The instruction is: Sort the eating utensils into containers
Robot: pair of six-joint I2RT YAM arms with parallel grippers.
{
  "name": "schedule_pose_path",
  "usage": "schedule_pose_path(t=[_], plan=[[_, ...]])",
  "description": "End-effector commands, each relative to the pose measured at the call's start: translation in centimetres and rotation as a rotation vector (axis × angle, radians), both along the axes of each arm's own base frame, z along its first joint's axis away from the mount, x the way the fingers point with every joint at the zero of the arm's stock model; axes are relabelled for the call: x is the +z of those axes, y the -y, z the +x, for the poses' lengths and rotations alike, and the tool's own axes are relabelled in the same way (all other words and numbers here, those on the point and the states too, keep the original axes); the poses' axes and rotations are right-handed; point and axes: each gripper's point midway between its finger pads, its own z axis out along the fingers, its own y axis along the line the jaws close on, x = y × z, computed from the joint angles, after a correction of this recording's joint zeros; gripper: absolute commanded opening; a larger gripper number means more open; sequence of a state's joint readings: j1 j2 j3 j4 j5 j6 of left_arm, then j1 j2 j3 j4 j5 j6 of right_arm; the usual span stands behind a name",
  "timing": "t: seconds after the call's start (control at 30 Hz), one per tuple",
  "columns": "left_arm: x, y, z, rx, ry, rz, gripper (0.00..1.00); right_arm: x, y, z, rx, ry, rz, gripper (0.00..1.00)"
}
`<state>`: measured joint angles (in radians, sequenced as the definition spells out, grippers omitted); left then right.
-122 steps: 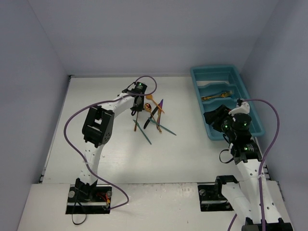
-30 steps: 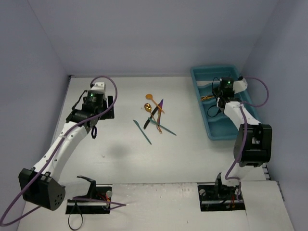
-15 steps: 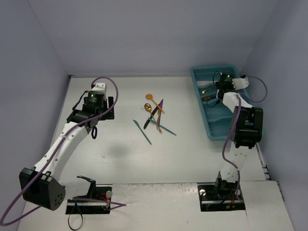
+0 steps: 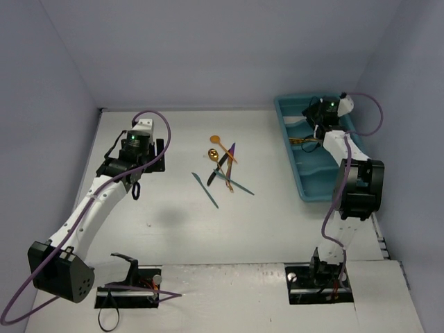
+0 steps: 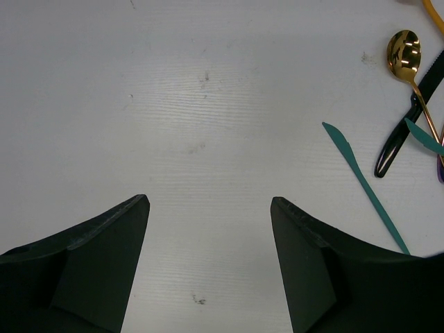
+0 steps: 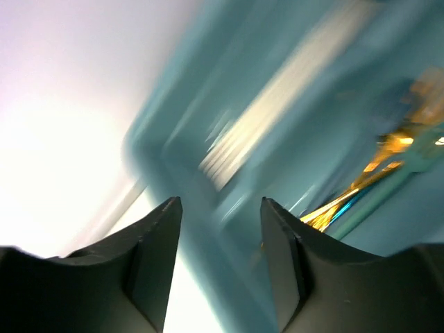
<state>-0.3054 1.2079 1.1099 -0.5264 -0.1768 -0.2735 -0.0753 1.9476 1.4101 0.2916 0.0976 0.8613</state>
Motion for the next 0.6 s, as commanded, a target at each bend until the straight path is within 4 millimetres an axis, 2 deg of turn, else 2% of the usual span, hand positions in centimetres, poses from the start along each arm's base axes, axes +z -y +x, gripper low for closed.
schedule_pose_path(t=[0.0,0.03,0.1,0.23,0.33,0.4,0.43,0.5,0.57], plan=[[2.7,-0.1,0.8,0.005,0.094,-0.019,0.68,11.8,-9.1,-2.6,0.426,0.205,-0.24,0.48],[2.7,-0.1,0.8,0.002,0.094,-0.02,0.68,12.3,-10.9,-3.8,0.494,0.208,-0.287,0.5],[2.7,-0.1,0.8,0.001,0.095,-0.021,0.68,11.4,-14.2,-5.7,0.624,0.179,-0.352,0.53],[2.8,0.0,0.8,-0.001,0.096,-0.022,0.68,8.3,-20.6,-9.1,0.847,0.122,-0.467,0.57],[2.8,0.2,0.8,-0.007,0.096,-0.031,0.68,4.8,-23.4,-10.8,0.983,0.047,-0.555,0.58],[2.7,0.3,0.8,-0.012,0.091,-0.035,0.68,2.5,-26.0,-12.4,1.075,0.005,-0.589,0.58],[2.6,0.3,0.8,-0.013,0.09,-0.037,0.68,1.0,-26.4,-12.7,1.094,-0.031,-0.599,0.58],[2.7,0.3,0.8,-0.014,0.091,-0.036,0.68,-0.6,-28.3,-13.7,1.152,-0.05,-0.627,0.58],[2.7,0.3,0.8,-0.013,0.092,-0.033,0.68,-2.2,-29.3,-14.1,1.178,-0.08,-0.64,0.57]])
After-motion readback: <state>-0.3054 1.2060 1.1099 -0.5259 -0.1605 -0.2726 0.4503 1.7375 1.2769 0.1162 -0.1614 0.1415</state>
